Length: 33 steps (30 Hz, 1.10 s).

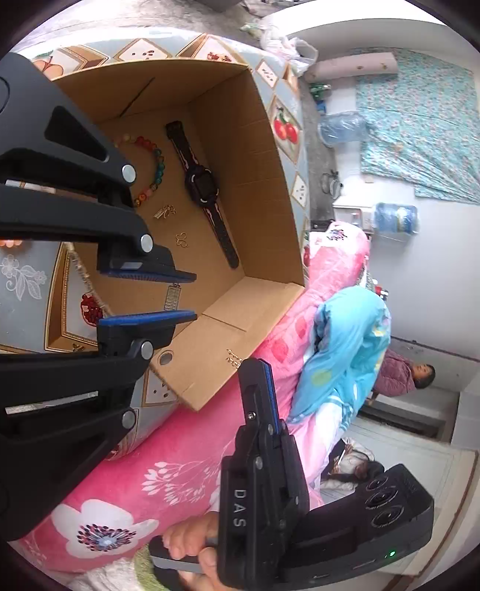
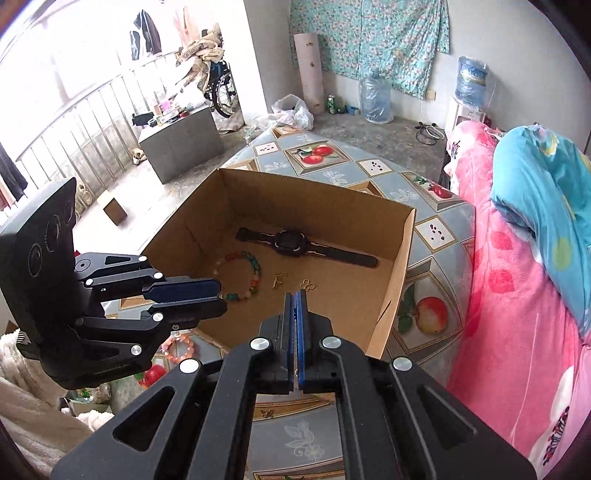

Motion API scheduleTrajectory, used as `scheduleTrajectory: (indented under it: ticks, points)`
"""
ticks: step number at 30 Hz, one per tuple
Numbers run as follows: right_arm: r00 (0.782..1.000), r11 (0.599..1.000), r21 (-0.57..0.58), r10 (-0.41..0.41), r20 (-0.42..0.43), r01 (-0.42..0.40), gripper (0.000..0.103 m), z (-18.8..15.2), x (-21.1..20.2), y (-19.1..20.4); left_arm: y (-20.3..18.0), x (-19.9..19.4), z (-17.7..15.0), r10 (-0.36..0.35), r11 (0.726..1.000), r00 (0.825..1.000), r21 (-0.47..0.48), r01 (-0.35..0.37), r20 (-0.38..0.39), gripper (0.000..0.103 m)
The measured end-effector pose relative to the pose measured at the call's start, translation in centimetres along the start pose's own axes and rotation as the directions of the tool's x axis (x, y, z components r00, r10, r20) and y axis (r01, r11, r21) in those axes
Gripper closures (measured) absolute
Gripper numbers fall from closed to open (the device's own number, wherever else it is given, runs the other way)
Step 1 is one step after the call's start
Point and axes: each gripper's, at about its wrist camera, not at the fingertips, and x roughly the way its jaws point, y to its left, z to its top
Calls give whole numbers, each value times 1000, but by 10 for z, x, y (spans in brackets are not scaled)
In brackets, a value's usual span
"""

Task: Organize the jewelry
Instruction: 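Carry the clasp over the box and open the left gripper, then move both open grippers back to the pink-orange bead bracelet on the table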

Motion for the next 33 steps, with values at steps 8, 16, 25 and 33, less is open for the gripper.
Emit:
scheduleTrajectory:
  ticks: [8,16,25,33]
  points:
    - [996,1000,-9,-19,-82,18,102,20,69,-29,17,81,28,32,994,972,-91,-54,-232,89]
    - [996,999,-15,-31,-87,30,100,20,83,-36,26,95,27,19,989,966,-136,-56,-257,79]
    - [1000,999,30,-10,27,9,73,10,34,-27,17,39,26,49,991,991,-115,-63,-124,78]
    - [977,999,37,-15,213,7,35,-50,-51,14,1,-56,-17,123,990,992,-66,-121,32,56]
